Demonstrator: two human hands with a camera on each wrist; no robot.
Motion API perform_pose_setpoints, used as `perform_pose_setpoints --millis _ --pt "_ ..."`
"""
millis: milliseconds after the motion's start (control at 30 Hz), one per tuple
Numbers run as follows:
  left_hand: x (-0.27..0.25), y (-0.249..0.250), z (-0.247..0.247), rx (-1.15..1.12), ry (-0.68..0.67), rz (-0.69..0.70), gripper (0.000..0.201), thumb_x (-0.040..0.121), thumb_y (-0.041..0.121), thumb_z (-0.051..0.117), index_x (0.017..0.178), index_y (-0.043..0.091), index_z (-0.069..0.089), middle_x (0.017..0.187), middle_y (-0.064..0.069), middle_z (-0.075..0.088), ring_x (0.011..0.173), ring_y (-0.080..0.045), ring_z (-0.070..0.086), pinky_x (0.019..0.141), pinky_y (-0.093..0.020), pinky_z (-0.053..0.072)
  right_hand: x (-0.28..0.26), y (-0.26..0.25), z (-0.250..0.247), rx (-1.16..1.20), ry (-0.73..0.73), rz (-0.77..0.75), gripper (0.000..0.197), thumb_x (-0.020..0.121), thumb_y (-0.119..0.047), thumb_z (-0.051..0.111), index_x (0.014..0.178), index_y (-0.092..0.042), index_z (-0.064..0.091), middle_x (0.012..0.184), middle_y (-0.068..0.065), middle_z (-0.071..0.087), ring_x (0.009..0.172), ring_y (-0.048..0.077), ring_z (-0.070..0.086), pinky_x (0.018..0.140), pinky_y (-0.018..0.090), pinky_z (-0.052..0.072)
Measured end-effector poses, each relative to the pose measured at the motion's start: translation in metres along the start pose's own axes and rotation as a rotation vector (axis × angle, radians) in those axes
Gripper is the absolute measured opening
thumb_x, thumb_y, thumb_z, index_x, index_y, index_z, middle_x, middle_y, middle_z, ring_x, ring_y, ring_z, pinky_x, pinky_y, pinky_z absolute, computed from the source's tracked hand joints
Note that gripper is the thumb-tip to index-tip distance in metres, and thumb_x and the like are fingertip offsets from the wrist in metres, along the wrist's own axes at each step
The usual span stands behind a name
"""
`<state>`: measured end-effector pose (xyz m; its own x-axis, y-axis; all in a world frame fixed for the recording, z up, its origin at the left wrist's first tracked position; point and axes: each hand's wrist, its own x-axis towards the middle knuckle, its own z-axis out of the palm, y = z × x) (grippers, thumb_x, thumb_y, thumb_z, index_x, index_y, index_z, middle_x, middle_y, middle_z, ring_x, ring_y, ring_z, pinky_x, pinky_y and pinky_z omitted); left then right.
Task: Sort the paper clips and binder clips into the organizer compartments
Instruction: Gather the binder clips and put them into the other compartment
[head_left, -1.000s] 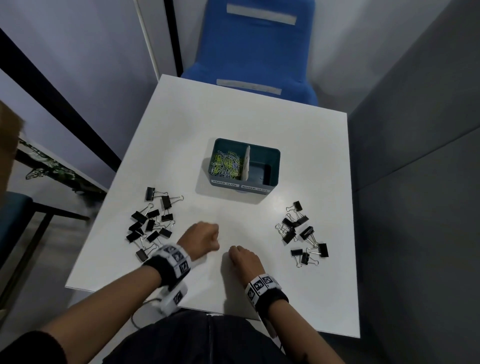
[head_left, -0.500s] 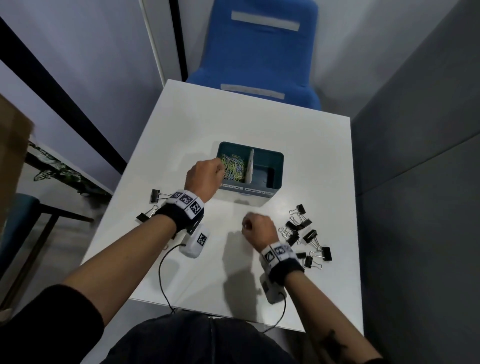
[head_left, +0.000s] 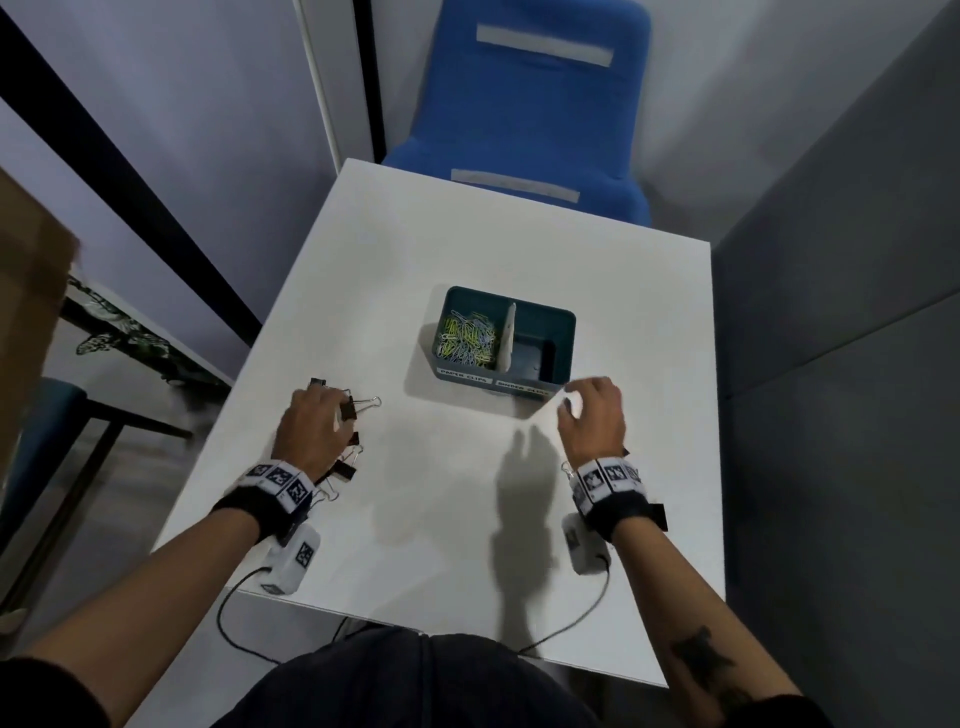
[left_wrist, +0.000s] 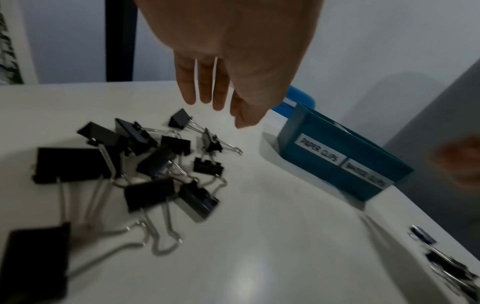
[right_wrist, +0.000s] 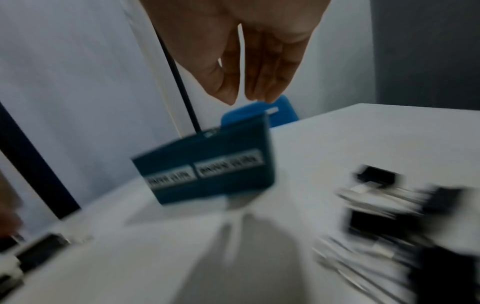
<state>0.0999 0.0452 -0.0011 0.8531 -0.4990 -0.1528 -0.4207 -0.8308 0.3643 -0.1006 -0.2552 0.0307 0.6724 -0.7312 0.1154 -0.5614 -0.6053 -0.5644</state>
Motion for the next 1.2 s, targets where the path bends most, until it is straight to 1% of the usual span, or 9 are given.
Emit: perform_pose_setpoints --millis 67,167,300,433,633,800,967,1067,1200 --pt "0.012 -0.014 -0.004 0.043 -0.049 -0.067 0.06 0.074 0.039 0.078 0.124 0.016 0.053 0.129 -0.011 0.045 0.119 -0.034 0.041 0.091 -0.05 0.043 -0.011 0.041 -0.001 -0.143 -0.097 0.112 0.034 0.078 -0.017 0.068 0.111 -0.014 0.063 0.125 0.014 0.049 0.113 0.033 0.047 0.091 0.045 0.044" --pt "0.027 -0.033 -0.007 0.051 -0.209 -0.265 0.104 0.062 0.061 0.079 0.146 0.027 0.027 0.151 -0.01 0.021 0.137 -0.034 0.021 0.103 -0.054 0.031 -0.022 0.087 -0.006 -0.33 -0.295 0.364 0.066 0.076 -0.043 0.07 0.135 -0.029 0.043 0.149 0.013 0.025 0.133 0.033 0.029 0.101 0.053 0.034" --pt "0.031 -0.044 0.008 0.006 -0.408 -0.338 0.127 0.057 0.066 0.079 0.15 0.041 -0.003 0.159 -0.007 -0.008 0.143 -0.041 0.002 0.112 -0.059 0.021 -0.024 0.118 -0.003 -0.317 -0.487 0.51 0.101 0.068 -0.058 0.075 0.147 -0.041 0.015 0.159 0.005 0.001 0.142 0.032 0.013 0.105 0.057 0.031" --pt "0.023 -0.03 0.03 0.085 -0.558 -0.222 0.126 0.06 0.064 0.078 0.147 0.046 -0.011 0.157 0.003 -0.025 0.143 -0.044 -0.012 0.11 -0.062 0.021 -0.024 0.108 0.013 -0.307 -0.579 0.422 0.098 0.07 -0.066 0.069 0.147 -0.044 0.012 0.159 0.005 0.004 0.142 0.033 0.016 0.105 0.057 0.034" --pt "-0.005 0.016 0.055 0.272 -0.57 0.05 0.107 0.075 0.068 0.061 0.151 0.036 -0.007 0.157 0.003 -0.024 0.143 -0.04 -0.013 0.112 -0.061 0.019 -0.032 0.056 0.045 -0.444 -0.694 0.197 0.083 0.08 -0.066 0.057 0.147 -0.038 0.018 0.159 0.011 0.002 0.144 0.036 0.011 0.105 0.06 0.034" --pt "-0.025 0.052 0.072 0.249 -0.621 0.142 0.103 0.081 0.067 0.054 0.152 0.027 -0.009 0.157 0.001 -0.025 0.144 -0.032 -0.019 0.114 -0.059 0.011 -0.054 0.014 0.071 -0.459 -0.693 0.021 0.072 0.085 -0.061 0.052 0.145 -0.035 0.024 0.157 0.014 0.009 0.142 0.035 0.017 0.105 0.057 0.035" --pt "-0.027 0.072 0.064 0.141 -0.571 0.255 0.09 0.085 0.059 0.057 0.152 0.025 0.008 0.161 0.002 -0.006 0.147 -0.023 -0.002 0.111 -0.053 0.026 -0.059 -0.008 0.062 -0.308 -0.647 -0.064 0.064 0.087 -0.05 0.056 0.144 -0.03 0.034 0.153 0.014 0.024 0.138 0.033 0.028 0.107 0.052 0.034" --pt "-0.01 0.072 0.053 0.169 -0.458 0.257 0.083 0.088 0.057 0.054 0.151 0.021 0.015 0.16 -0.003 0.006 0.145 -0.024 0.008 0.11 -0.049 0.028 -0.058 0.005 0.035 -0.27 -0.5 0.061 0.058 0.091 -0.048 0.052 0.142 -0.025 0.038 0.153 0.014 0.027 0.138 0.032 0.029 0.11 0.052 0.031" --pt "0.017 0.075 0.047 0.17 -0.485 0.19 0.088 0.086 0.059 0.055 0.152 0.026 0.007 0.161 -0.001 -0.005 0.146 -0.029 0.003 0.111 -0.052 0.024 -0.069 0.061 0.002 -0.294 -0.36 0.411 0.067 0.087 -0.056 0.054 0.144 -0.028 0.034 0.156 0.013 0.017 0.142 0.032 0.018 0.11 0.055 0.028"
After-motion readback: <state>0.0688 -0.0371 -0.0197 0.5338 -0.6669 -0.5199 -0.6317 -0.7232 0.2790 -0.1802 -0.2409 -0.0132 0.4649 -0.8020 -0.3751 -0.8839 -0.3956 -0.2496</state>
